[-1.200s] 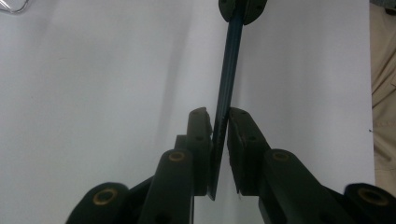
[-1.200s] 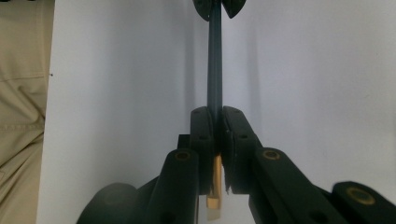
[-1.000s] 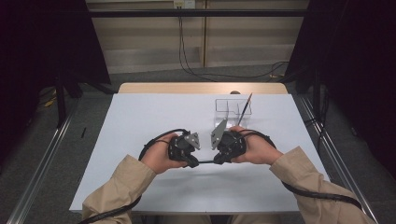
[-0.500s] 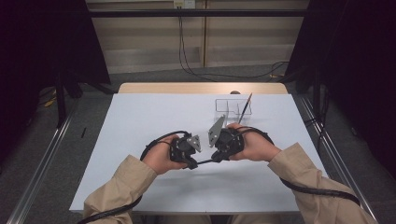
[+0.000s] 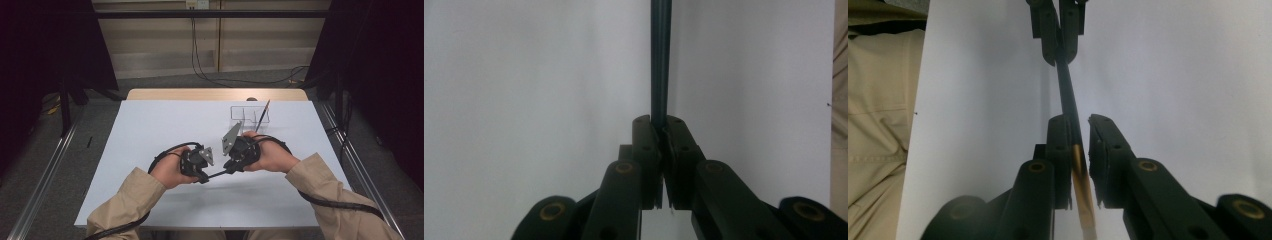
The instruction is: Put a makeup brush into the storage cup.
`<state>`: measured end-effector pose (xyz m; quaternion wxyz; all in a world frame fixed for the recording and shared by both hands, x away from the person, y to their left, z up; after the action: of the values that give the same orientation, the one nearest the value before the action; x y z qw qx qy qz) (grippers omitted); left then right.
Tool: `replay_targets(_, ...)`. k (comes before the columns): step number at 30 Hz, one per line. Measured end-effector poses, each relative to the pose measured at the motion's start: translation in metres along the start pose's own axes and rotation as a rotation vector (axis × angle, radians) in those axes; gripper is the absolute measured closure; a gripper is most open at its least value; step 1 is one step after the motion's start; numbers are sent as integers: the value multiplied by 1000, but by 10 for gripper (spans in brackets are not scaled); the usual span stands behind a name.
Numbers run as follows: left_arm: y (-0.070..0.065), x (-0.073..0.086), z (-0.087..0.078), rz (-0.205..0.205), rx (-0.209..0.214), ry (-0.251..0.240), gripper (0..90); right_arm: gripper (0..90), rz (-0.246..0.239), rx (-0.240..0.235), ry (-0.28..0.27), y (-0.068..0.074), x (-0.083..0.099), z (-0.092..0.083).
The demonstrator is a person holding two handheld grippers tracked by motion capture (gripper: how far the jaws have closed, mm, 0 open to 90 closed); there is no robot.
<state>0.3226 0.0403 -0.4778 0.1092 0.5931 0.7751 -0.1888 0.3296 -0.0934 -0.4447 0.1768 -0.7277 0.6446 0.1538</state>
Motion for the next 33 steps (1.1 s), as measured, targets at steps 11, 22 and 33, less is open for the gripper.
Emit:
replay_targets(11, 2, 2, -3, -8, -8, 4, 854, 569, 36, 21, -6, -1, 7, -1)
replay_targets(22, 4, 8, -10, -9, -22, 12, 853, 371, 90, 48, 4, -4, 22, 1)
replay_targets(33, 6, 15, -14, -21, -32, -10, 853, 244, 120, 71, -3, -6, 30, 3)
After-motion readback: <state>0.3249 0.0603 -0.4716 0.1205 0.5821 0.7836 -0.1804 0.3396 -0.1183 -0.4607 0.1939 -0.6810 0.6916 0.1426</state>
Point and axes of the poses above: each handheld gripper's, and its own axes: z roughly forward along the jaws, x roughly out of its underside, y roughly to its left, the point moved 6 cm from there along z, roughly forward along the jaws, and after that the axes turned 11 degrees about -z, right-handed, at the moved point
